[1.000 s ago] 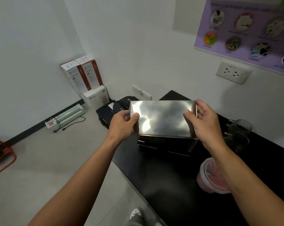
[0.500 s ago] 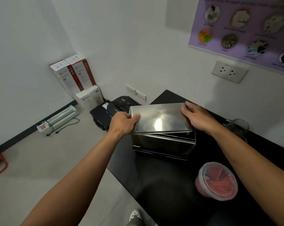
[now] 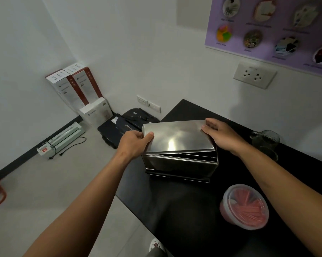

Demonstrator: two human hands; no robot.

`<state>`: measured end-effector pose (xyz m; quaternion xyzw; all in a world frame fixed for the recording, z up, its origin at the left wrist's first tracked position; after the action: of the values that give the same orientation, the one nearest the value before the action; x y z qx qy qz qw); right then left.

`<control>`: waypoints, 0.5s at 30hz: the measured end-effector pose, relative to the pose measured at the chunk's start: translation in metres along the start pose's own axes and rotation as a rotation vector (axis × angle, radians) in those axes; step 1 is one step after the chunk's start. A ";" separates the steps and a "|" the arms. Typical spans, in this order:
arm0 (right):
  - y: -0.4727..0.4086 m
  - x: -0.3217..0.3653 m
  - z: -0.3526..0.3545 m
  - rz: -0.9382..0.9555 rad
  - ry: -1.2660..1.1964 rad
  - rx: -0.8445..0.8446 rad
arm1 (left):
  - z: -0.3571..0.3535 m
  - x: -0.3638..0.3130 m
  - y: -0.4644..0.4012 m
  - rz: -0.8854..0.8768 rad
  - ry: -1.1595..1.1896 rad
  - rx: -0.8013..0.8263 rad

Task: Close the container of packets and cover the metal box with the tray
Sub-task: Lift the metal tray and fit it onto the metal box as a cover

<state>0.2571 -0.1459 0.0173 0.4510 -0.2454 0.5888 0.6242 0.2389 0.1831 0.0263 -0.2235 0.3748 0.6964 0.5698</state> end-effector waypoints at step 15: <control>0.001 -0.010 0.005 0.054 -0.068 -0.037 | -0.033 0.007 0.015 -0.102 0.220 0.012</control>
<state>0.2550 -0.1551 0.0116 0.4524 -0.2893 0.5852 0.6076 0.2187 0.1608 0.0049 -0.3140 0.4274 0.6353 0.5613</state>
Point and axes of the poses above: each hand's wrist, its own y-axis away from the middle knuckle, its own z-axis out of the back of the hand, x = y × z, the point moved 10 cm from there along -y, towards the middle knuckle, and after that the axes turned 5 degrees about x, right-handed, at the moved point
